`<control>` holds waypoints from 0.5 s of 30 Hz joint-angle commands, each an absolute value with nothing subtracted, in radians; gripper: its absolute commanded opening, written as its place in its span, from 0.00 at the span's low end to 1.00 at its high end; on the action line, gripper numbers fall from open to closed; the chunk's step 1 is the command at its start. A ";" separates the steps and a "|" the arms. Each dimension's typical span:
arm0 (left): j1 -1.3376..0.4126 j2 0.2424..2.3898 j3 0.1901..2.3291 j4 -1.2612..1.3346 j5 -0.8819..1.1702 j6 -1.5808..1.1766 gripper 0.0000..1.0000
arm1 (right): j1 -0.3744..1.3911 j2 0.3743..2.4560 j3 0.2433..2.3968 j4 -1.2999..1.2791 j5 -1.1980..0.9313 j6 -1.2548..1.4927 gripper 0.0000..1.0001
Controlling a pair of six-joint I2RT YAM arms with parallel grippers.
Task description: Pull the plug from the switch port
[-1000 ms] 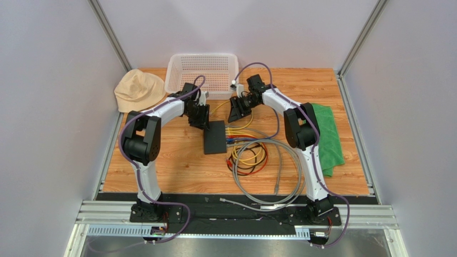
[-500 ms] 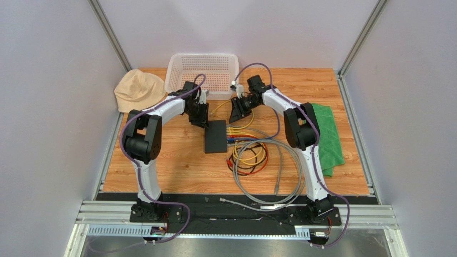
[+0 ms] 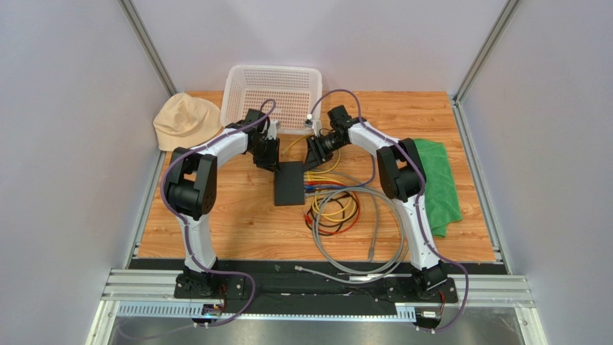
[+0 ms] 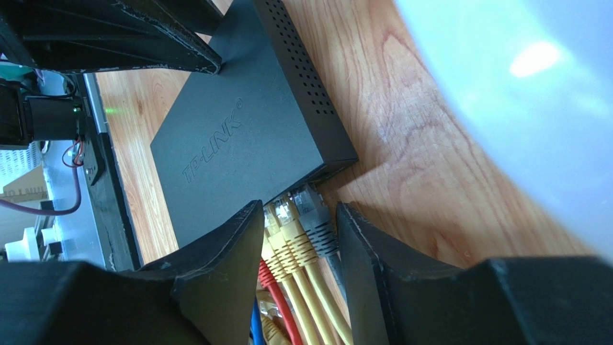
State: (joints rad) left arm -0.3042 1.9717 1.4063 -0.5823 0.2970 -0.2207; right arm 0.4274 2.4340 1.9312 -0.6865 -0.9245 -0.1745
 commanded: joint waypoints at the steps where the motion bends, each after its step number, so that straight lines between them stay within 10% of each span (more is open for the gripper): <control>1: -0.319 2.008 1.404 -0.561 0.273 -0.198 0.33 | 0.434 2.514 1.924 -0.776 -0.907 -0.149 0.46; 15: -0.324 1.979 1.387 -0.543 0.265 -0.175 0.32 | 0.420 2.401 1.898 -0.713 -0.936 -0.094 0.64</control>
